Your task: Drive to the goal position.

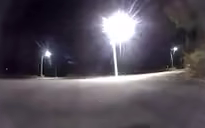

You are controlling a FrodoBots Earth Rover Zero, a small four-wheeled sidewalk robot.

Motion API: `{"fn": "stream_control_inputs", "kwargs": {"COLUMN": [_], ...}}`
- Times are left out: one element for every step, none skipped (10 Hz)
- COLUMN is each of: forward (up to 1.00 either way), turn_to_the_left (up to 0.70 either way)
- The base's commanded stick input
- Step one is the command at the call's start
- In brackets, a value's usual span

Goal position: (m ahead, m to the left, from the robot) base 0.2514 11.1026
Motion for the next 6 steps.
{"fn": "stream_control_inputs", "kwargs": {"forward": [0.85, 0.85, 0.85, 0.85, 0.85, 0.85], "turn_to_the_left": [0.0, 0.0, 0.0, 0.0, 0.0, 0.0]}}
